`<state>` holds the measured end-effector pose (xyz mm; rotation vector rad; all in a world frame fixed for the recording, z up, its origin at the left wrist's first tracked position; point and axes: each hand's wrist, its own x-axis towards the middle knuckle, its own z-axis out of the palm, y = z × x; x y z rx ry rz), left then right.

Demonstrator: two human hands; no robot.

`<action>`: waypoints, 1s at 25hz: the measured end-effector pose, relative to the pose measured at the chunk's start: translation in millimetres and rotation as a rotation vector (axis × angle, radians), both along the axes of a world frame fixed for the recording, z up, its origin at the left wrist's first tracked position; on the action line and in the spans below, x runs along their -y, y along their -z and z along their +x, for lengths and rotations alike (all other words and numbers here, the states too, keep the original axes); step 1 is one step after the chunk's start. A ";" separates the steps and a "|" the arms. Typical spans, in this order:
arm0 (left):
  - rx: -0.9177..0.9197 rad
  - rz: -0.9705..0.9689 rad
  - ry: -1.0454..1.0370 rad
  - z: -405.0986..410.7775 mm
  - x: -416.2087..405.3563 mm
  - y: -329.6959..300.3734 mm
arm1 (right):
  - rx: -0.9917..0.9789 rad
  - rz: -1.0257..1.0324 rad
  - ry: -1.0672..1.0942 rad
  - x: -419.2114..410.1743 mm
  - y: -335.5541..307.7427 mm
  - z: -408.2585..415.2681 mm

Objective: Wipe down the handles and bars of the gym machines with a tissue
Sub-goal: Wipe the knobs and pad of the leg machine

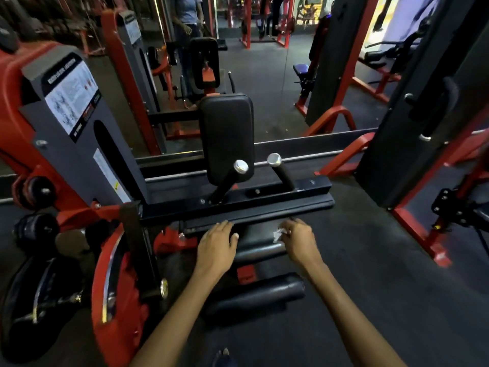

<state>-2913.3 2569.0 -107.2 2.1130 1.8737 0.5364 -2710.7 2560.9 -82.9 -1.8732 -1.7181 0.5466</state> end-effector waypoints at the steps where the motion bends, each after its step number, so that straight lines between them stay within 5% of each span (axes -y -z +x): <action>1: 0.006 0.015 -0.002 11.3 6.0 -2.7 | 0.034 -0.001 0.008 7.0 -2.4 10.6; 10: -0.006 0.055 -0.016 82.7 -1.4 6.6 | -0.116 0.052 0.011 -9.6 7.0 74.0; 17: 0.065 -0.002 -0.121 104.4 -104.5 28.4 | -0.169 0.052 0.021 -100.7 6.6 109.3; 21: 0.008 -0.003 -0.239 102.5 -140.2 42.6 | -0.428 0.293 0.042 -134.5 -24.0 97.3; 25: -0.136 -0.059 -0.296 102.6 -159.1 56.9 | -0.456 0.510 -0.180 -172.0 -38.5 59.0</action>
